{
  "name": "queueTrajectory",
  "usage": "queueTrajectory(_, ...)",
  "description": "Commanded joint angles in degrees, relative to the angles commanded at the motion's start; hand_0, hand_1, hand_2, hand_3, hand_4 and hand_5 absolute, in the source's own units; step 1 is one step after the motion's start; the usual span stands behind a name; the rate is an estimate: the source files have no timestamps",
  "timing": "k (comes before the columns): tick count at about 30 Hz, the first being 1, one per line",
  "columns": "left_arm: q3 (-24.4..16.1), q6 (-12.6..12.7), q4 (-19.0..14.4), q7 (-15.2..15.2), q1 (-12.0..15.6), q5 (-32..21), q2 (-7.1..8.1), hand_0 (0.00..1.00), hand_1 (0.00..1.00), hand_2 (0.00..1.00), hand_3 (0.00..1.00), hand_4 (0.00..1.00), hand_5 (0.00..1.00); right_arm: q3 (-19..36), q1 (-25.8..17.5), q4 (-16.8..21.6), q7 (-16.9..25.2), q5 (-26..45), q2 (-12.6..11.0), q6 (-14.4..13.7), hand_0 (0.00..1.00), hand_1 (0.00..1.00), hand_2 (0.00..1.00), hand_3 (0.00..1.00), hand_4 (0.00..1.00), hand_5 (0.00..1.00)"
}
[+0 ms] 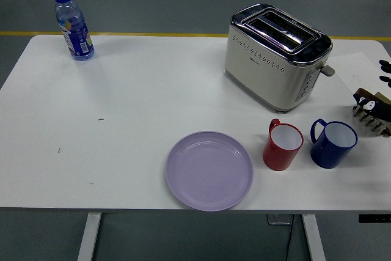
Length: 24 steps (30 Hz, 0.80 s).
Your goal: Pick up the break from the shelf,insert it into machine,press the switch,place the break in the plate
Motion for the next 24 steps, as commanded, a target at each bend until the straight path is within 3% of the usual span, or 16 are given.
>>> queueTrajectory(12,0.4,0.0,0.0,0.0,0.0,-0.3,0.0,0.603,0.463,0.45,0.549,0.291,0.94,-4.9,3.7,-3.0,-3.8,-24.9,-0.2,1.6,0.951,0.869,0.925,0.892,0.854,0.097)
queueTrajectory(23,-0.2,-0.2,0.0,0.2,0.5,0.7,0.0,0.603,0.462,0.449,0.55,0.291,0.939,-8.0,7.8,-9.0,-7.0,-25.5,-0.3,2.5,0.933,0.848,0.918,0.888,0.856,0.111)
queueTrajectory(24,-0.3,-0.2,0.0,0.2,0.5,0.8,0.0,0.603,0.462,0.449,0.55,0.292,0.939,-8.2,8.1,-9.4,-7.3,-25.5,-0.3,2.5,0.891,0.819,0.875,0.874,0.852,0.118)
